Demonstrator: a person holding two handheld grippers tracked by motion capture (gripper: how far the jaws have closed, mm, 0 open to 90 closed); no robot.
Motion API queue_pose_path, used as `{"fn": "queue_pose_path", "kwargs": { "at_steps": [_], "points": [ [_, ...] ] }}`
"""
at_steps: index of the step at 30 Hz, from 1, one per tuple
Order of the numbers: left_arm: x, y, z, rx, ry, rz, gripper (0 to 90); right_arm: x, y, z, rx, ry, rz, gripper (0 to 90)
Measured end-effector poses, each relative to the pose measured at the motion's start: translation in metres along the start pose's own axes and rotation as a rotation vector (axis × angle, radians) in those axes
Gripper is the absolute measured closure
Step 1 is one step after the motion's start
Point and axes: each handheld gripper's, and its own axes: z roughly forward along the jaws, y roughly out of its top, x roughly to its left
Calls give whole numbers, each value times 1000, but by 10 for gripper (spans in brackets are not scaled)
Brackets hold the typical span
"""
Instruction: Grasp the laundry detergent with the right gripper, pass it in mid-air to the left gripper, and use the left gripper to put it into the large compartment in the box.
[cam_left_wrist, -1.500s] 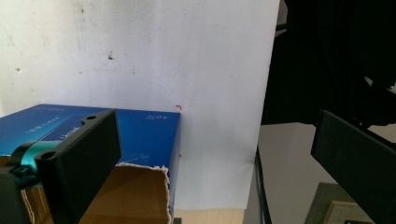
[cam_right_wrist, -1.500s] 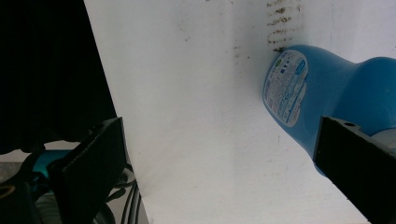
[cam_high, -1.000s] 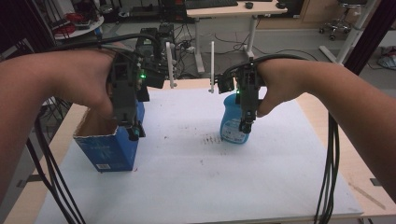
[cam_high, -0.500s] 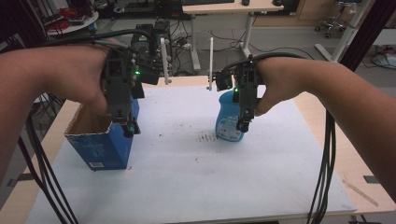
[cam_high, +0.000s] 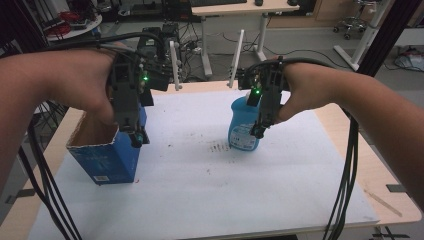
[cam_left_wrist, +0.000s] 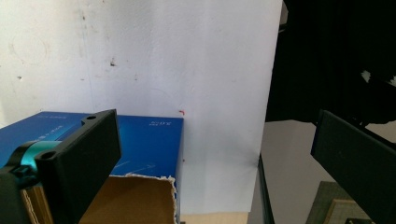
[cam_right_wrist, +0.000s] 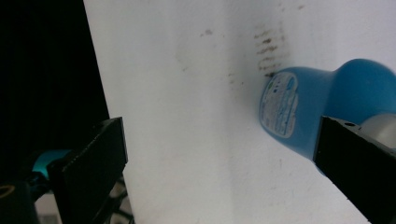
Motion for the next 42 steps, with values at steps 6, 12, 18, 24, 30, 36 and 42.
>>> {"fn": "queue_pose_path", "kwargs": {
  "at_steps": [6, 12, 18, 24, 30, 36, 42],
  "points": [
    [0, 2, -2, 2, 4, 4, 17, 4, -13, -7, -139, -2, 29, 22],
    [-1, 3, -1, 7, 2, 5, 17, 6, -25, -6, -276, -20, 60, 22],
    [-2, 3, -1, 5, 4, 2, 17, 4, -32, -9, -368, -78, 96, 22],
    [-2, 3, -2, 6, 4, 2, 17, -3, -38, -13, -432, -135, 150, 22],
    [-2, 3, -1, 12, 3, -3, 17, -15, -55, -16, -512, -185, 216, 22],
    [-1, 6, -1, 14, 1, -5, 17, -20, -74, -17, -547, -201, 244, 22],
    [0, 11, -1, 23, 2, -6, 17, -21, -95, -14, -577, -209, 265, 22]
  ]
}}
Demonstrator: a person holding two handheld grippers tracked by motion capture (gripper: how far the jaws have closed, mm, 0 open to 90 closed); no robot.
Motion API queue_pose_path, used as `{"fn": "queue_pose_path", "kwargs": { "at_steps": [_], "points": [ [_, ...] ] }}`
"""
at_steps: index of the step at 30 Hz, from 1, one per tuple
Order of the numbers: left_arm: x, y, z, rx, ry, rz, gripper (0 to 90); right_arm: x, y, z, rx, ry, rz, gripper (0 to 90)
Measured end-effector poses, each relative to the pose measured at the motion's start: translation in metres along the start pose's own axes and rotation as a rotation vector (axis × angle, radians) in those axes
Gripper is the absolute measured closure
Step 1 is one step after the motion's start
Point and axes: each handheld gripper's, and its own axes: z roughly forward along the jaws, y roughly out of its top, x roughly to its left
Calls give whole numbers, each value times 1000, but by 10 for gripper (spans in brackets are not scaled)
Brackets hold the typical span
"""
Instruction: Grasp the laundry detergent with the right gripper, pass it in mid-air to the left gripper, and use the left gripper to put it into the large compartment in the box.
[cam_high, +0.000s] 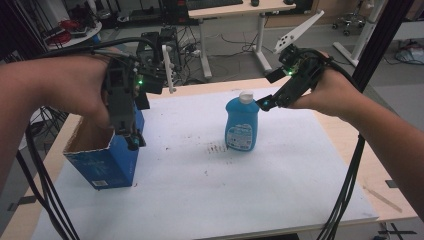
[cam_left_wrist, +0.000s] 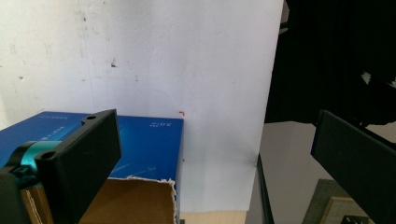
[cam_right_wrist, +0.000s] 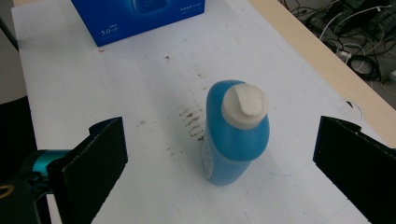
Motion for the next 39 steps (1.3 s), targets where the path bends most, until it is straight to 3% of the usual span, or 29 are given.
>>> {"fn": "queue_pose_path", "kwargs": {
  "at_steps": [12, 18, 29, 36, 39],
  "points": [
    [-1, 7, 0, 8, -2, -4, 17, -9, -41, -9, -95, -6, -6, 22],
    [0, 8, -1, 12, -2, -5, 17, -13, -57, -8, -102, 6, 0, 21],
    [0, 7, 1, 13, -3, -10, 17, -17, -85, 21, -95, 36, -3, 21],
    [1, 6, 1, 8, -4, -15, 17, -15, -93, 38, -140, -31, 18, 20],
    [1, 6, 1, 8, -3, -13, 17, -15, -97, 44, -158, -34, 23, 20]
  ]
}}
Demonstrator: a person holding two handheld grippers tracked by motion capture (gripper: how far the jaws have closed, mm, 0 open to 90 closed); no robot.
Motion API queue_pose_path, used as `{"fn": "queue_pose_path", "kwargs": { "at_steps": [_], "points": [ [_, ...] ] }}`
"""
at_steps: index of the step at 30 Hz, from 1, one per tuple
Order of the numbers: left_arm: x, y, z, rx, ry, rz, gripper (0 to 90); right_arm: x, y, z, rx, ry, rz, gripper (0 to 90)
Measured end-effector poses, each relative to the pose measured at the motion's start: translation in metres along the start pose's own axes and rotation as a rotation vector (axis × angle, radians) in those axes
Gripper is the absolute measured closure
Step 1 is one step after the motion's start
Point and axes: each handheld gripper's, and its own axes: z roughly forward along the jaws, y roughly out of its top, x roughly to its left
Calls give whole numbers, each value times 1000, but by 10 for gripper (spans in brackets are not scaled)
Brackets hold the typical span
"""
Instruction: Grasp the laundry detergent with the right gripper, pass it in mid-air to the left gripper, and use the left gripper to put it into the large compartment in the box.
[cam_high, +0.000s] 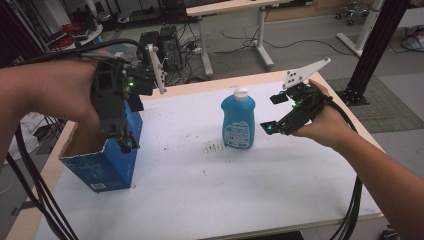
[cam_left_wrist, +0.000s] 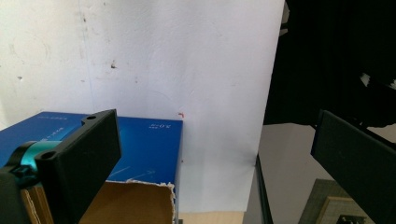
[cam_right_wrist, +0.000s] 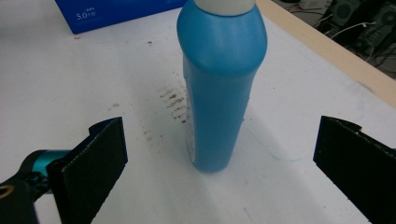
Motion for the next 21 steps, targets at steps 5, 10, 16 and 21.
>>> {"fn": "queue_pose_path", "kwargs": {
  "at_steps": [5, 10, 16, 21],
  "points": [
    [0, 0, 1, 3, -1, -2, 17, 0, -10, 10, -26, 15, 28, 19],
    [0, 0, 1, 3, -4, 2, 17, -3, -19, 21, -50, 46, 84, 19],
    [0, -1, 1, 6, -5, -4, 17, -7, -29, 34, -71, 83, 151, 20],
    [0, -3, 1, 10, -6, -5, 17, -10, -32, 44, -95, 106, 187, 19]
  ]
}}
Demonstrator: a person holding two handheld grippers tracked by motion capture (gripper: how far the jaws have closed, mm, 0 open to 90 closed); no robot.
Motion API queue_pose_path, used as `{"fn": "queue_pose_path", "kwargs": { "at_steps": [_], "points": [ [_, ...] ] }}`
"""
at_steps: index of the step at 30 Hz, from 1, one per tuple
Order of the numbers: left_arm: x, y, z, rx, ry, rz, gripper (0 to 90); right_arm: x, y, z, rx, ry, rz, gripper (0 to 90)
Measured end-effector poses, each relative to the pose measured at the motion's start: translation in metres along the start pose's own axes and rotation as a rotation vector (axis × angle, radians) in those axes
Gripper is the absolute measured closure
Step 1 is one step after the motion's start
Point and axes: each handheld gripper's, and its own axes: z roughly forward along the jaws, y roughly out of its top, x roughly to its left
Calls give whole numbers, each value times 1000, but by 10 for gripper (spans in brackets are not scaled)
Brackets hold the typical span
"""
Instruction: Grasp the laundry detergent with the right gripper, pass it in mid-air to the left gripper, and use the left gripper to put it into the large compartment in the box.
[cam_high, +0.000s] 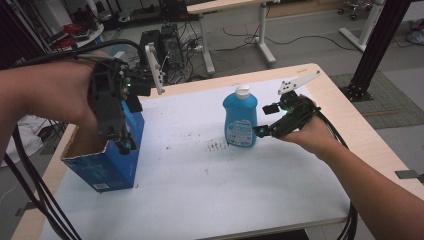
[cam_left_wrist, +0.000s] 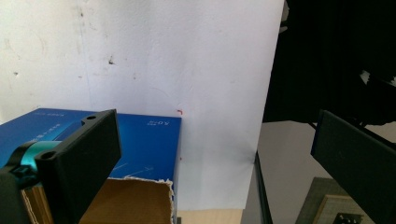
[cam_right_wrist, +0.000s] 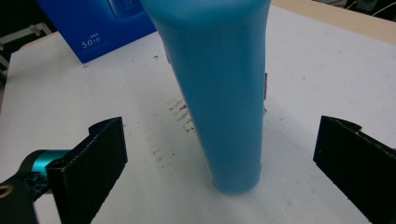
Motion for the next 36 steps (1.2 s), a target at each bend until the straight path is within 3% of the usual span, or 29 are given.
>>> {"fn": "queue_pose_path", "kwargs": {
  "at_steps": [6, 20, 36],
  "points": [
    [0, -2, 0, -3, 1, -5, 17, -2, -2, 11, -9, 20, 21, 19],
    [2, -7, 1, -5, -2, -10, 17, -6, -7, 35, -38, 17, 57, 20],
    [6, -10, 4, -10, -6, -22, 17, -10, -12, 54, -53, 0, 58, 20]
  ]
}}
